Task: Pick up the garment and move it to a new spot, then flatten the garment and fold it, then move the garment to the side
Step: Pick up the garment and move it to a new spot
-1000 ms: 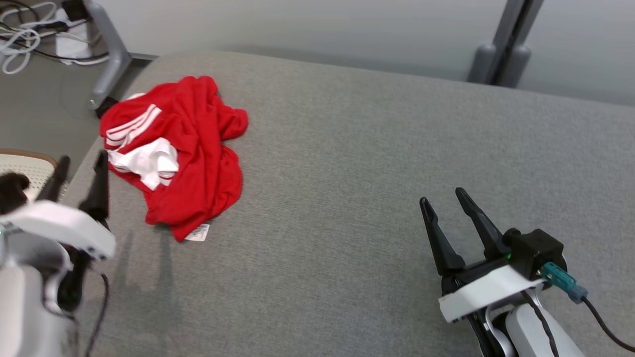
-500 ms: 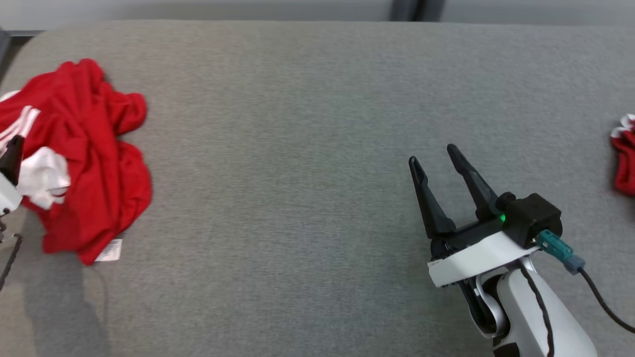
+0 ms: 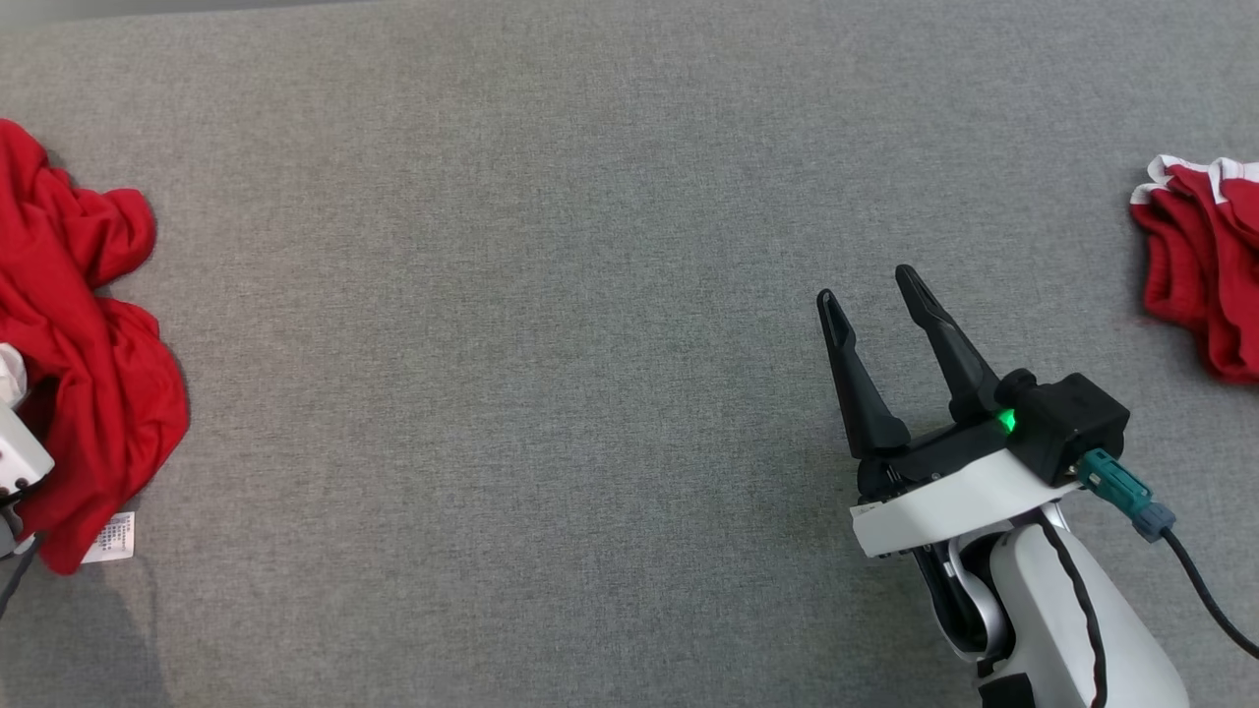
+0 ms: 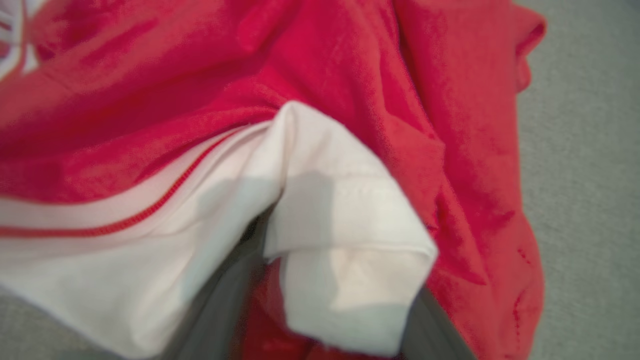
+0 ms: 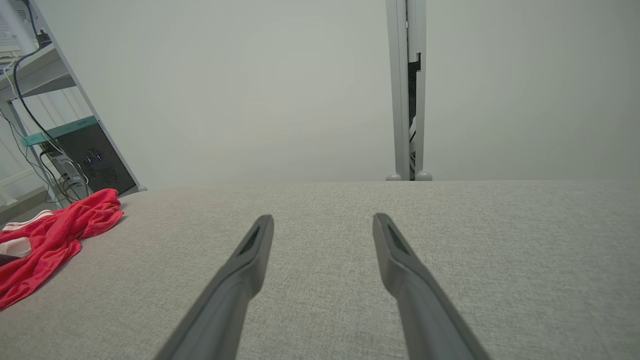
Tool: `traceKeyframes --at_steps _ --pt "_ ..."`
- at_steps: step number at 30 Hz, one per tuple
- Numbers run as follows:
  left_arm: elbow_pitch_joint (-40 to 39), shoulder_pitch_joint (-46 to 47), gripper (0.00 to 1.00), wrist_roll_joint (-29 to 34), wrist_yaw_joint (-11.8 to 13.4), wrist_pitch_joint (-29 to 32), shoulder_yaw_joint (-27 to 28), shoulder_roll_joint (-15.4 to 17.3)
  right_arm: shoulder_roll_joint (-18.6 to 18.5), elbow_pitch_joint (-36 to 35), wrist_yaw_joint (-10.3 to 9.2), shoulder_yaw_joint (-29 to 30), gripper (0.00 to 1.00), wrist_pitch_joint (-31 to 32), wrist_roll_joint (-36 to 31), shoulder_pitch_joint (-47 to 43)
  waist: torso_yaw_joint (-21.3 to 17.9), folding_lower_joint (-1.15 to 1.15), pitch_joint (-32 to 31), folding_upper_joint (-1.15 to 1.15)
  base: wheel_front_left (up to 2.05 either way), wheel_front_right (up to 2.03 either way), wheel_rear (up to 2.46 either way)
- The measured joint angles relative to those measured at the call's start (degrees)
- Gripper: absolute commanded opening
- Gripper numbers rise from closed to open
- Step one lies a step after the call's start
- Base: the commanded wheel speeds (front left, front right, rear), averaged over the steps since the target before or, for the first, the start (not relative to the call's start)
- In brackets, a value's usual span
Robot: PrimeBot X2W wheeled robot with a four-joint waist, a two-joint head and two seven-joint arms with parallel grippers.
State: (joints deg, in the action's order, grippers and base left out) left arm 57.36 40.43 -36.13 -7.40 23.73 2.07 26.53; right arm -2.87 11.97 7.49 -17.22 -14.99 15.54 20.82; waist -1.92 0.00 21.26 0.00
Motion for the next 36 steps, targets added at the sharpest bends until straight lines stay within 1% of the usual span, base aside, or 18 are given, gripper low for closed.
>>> traceKeyframes --at_steps 1,2,3,4,5,9,14,20,29,36 --pt "0.1 0.0 0.73 -0.5 0.0 0.2 -0.6 0.1 0.0 0.0 0.00 0.0 1.00 0.0 0.0 0.0 0.1 0.00 0.0 0.00 0.00 0.00 0.00" --pt "0.1 0.0 0.48 -1.0 0.0 0.3 -1.3 0.4 0.0 0.0 0.00 0.1 1.00 0.0 0.0 0.0 0.1 0.00 -0.1 0.00 0.00 0.00 0.00" --pt "0.0 0.0 0.36 -1.4 0.0 0.3 -1.9 0.5 0.0 -0.1 0.00 0.1 1.00 0.0 0.0 0.0 0.3 0.00 -0.1 0.00 0.00 0.00 0.00" --pt "-0.1 0.0 0.29 -1.9 0.0 0.1 -2.5 0.8 0.0 -0.1 0.00 0.0 1.00 0.0 0.1 0.0 0.4 0.00 -0.2 0.00 0.00 0.00 0.00" --pt "-0.3 0.0 0.00 -2.7 0.0 -0.4 -3.7 0.9 0.1 -0.1 0.00 -0.1 1.00 0.0 0.2 0.0 0.6 0.00 -0.4 0.00 0.00 0.00 0.00" --pt "-0.9 -0.1 0.00 -3.8 0.0 -2.5 -6.2 1.1 0.1 0.0 0.00 -0.1 1.00 0.0 0.7 0.0 0.9 0.00 -1.5 0.00 0.00 0.00 0.00" --pt "-2.2 -0.1 0.00 -4.3 0.0 -5.2 -9.3 2.6 0.1 0.3 0.00 0.1 1.00 0.0 1.3 -0.9 1.1 0.00 -4.1 0.00 0.00 0.00 0.00" --pt "-6.7 1.7 0.00 -4.4 0.0 -7.4 -13.4 3.6 0.1 0.7 0.00 0.2 1.00 0.0 2.3 -2.5 1.2 0.00 -8.4 0.00 0.00 0.00 0.00" --pt "-15.4 2.1 0.00 -5.4 0.0 -6.8 -19.0 4.1 0.1 1.3 0.00 0.8 1.00 0.0 3.2 -5.3 -0.4 0.00 -15.2 0.00 0.00 0.00 0.00" --pt "-26.4 1.9 0.00 -7.2 0.0 -3.1 -21.8 2.5 -0.6 1.3 0.00 1.0 1.00 0.0 4.2 -6.6 -3.7 0.00 -19.2 0.00 0.00 0.00 0.00"
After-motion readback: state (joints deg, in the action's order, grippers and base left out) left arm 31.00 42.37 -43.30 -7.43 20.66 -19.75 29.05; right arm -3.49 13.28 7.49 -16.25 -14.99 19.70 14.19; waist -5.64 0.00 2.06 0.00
